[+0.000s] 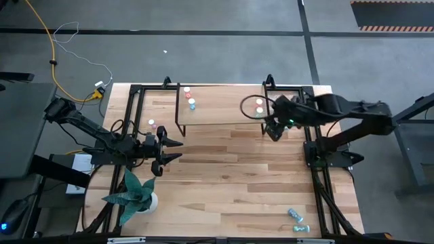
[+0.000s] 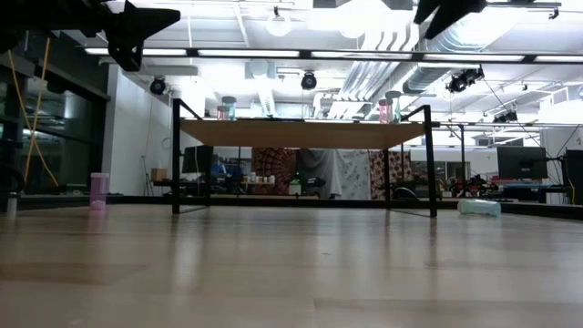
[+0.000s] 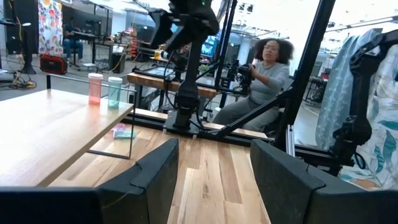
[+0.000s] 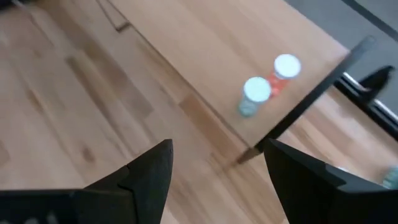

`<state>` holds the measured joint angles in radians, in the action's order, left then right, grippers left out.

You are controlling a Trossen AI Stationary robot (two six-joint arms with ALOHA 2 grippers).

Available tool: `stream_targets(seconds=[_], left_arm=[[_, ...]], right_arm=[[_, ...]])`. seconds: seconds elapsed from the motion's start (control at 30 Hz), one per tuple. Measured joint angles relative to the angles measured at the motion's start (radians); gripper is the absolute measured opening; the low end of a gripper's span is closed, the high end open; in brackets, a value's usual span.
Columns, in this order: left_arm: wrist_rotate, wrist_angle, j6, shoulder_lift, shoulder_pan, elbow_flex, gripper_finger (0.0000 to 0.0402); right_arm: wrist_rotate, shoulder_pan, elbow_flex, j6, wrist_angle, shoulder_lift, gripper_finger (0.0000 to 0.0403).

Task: Pick and place medicine bottles onto shelf by color
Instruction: Adjust the shelf on the table

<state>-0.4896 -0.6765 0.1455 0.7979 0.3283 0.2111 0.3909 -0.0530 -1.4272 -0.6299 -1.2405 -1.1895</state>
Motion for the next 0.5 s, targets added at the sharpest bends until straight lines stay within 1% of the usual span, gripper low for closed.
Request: stream_targets(seconds=[0.13, 0.23, 0.37, 0.5], left_arm=[[-0.009, 0.0, 0.0, 0.0, 0.0, 0.0, 0.019], [-0.016, 0.0, 0.0, 0.0, 0.0, 0.0, 0.019], [-0.016, 0.0, 0.0, 0.0, 0.0, 0.0, 0.019], [-0.017, 0.0, 0.0, 0.0, 0.0, 0.0, 0.019]], right_arm=[[0.028, -0.024, 0.119, -0.002, 0.119, 0.108, 0.0245], [0.035, -0.026, 0.175, -0.002, 0.179, 0.166, 0.0245], [0.035, -0.026, 0.21, -0.002, 0.227, 0.205, 0.0245], [0.035, -0.026, 0.213, -0.002, 0.247, 0.209, 0.0245]])
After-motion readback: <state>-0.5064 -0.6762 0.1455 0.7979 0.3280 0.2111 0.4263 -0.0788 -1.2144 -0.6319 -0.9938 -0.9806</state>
